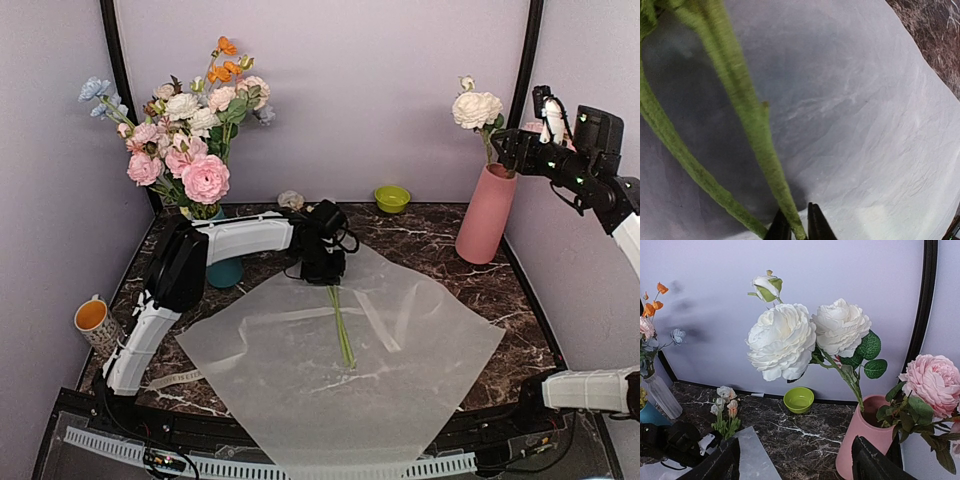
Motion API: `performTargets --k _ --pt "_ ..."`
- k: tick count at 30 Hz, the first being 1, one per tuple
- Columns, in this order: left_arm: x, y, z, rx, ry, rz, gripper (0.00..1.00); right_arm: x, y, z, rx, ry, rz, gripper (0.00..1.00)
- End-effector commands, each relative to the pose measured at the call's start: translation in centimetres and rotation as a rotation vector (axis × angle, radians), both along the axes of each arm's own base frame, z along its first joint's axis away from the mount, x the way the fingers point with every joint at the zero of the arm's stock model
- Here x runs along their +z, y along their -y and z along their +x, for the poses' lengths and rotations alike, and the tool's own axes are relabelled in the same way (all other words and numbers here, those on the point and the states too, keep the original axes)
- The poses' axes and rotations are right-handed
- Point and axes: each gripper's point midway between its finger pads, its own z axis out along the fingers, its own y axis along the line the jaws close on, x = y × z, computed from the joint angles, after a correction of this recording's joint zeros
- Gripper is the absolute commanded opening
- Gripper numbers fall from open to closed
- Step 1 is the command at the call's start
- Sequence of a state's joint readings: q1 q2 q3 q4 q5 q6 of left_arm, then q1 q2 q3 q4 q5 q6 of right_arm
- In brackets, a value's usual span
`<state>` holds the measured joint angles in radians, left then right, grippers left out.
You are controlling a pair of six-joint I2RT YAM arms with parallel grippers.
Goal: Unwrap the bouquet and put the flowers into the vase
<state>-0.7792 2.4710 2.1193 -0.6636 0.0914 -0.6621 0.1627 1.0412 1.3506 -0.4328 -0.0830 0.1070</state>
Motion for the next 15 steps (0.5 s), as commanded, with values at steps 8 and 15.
performTargets --k 8,15 --pt "4.3 -0.5 0.5 0.051 0.009 -0.059 0.00 3.2 0.1 -1.2 0.006 0.093 0.043 0.76" --pt "11.4 0.8 0.5 0.026 0.094 -0.219 0.00 4.5 -0.1 -2.2 0.028 0.122 0.080 0.76"
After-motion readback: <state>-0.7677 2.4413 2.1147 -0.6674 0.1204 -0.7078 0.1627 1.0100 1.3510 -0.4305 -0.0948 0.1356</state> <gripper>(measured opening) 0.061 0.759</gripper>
